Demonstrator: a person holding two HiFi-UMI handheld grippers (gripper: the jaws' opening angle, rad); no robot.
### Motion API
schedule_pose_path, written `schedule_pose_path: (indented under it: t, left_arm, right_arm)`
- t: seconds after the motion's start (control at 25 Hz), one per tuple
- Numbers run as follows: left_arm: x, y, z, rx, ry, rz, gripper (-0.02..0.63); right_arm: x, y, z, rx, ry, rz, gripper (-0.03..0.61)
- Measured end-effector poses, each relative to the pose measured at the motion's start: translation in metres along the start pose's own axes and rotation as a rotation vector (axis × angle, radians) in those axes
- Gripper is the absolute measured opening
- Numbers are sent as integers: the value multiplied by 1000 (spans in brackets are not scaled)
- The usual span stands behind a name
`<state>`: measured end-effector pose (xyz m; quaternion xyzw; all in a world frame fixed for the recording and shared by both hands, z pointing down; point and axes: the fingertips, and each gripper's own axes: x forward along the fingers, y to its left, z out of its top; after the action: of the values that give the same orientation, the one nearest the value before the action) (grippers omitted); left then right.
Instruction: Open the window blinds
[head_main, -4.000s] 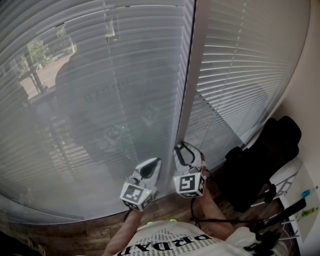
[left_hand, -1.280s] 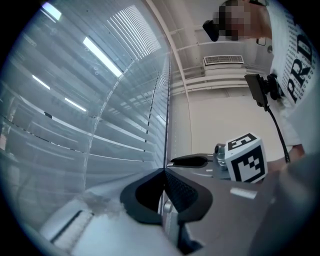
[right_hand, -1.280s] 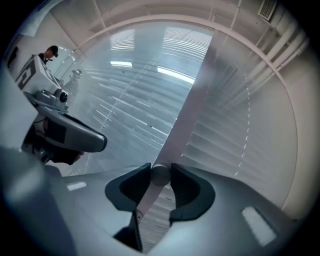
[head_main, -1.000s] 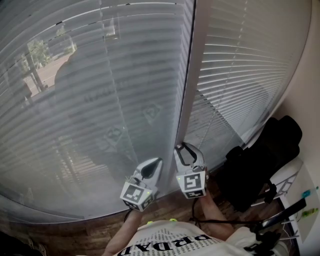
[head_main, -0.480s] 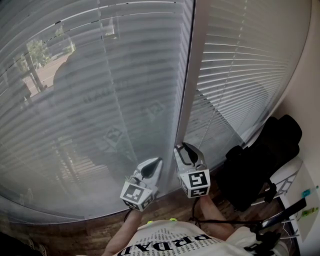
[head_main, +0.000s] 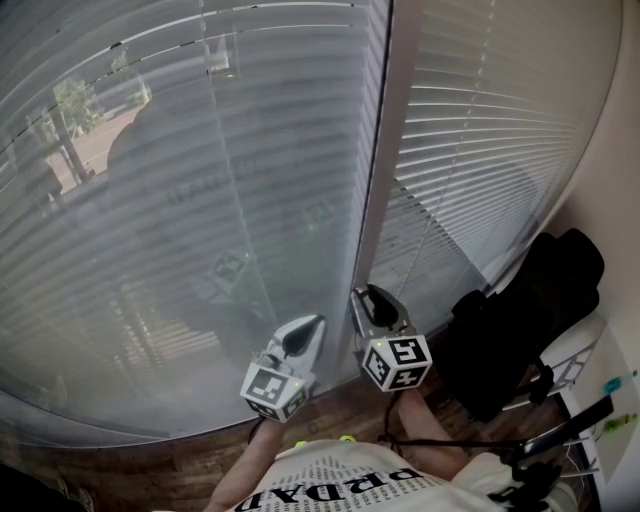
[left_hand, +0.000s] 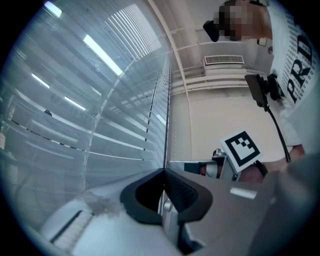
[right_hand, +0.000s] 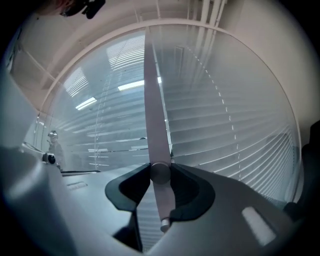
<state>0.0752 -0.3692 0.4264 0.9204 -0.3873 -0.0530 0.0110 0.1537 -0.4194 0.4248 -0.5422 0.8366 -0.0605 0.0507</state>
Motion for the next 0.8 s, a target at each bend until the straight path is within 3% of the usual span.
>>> schedule_pose_path:
  t: [0.2,0.48,0.56,0.8]
  left_arm:
    - [-3,1,-2,-3,12,4,-5]
    - [-4,1,-3,3,15,3,-5]
    - [-5,0,-3,5,13,2,-5]
    - [-6,-1,-1,5,11,4,-5]
  right_arm:
    - [0,-2,-1,77,-8,0,133]
    - [2,-3,-1,57,-2,4,135]
    - [1,-2,-2,-7,16,4,135]
    - [-2,9,3,-436,100,-36,137]
